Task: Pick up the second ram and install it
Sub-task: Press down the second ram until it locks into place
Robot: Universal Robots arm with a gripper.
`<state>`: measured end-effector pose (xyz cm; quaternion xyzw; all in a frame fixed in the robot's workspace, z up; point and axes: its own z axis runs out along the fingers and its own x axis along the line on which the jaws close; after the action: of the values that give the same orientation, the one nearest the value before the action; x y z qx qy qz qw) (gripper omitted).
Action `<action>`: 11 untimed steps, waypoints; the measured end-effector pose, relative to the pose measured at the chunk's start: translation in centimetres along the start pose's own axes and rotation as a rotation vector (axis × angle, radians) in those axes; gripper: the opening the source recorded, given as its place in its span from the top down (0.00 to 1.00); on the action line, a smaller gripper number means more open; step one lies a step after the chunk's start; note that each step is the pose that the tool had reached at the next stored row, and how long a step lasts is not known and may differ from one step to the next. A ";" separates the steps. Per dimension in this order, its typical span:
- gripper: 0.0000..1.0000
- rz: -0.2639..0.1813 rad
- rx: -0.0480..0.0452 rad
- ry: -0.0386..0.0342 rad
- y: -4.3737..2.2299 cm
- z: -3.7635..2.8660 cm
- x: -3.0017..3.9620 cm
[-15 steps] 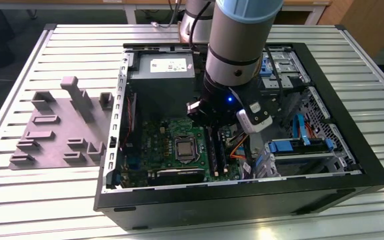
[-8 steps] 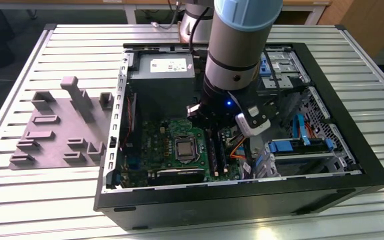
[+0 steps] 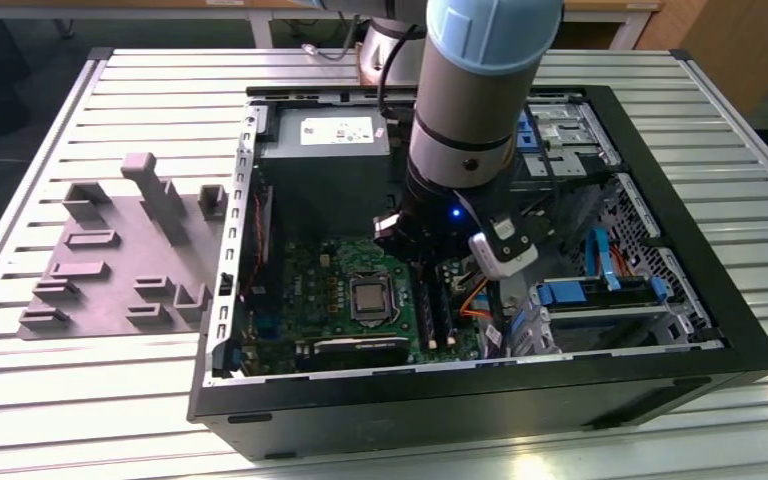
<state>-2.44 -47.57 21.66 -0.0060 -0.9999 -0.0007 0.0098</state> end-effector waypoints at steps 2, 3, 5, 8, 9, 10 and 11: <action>0.89 0.000 0.0009 0.0004 0.00 0.27 -0.01; 0.89 0.000 0.0016 0.0009 0.02 0.27 -0.01; 0.89 0.000 0.0018 0.0012 0.03 0.15 -0.01; 0.89 0.000 -0.0021 0.0003 0.05 -0.82 0.01; 0.89 0.000 -0.0006 0.0007 0.01 -1.43 0.03; 0.89 0.000 -0.0011 0.0007 0.02 -1.85 0.03; 0.89 0.000 -0.0009 0.0007 0.02 -2.18 0.04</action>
<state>-2.44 -47.55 23.84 -0.0061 -0.9999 -0.0011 0.0102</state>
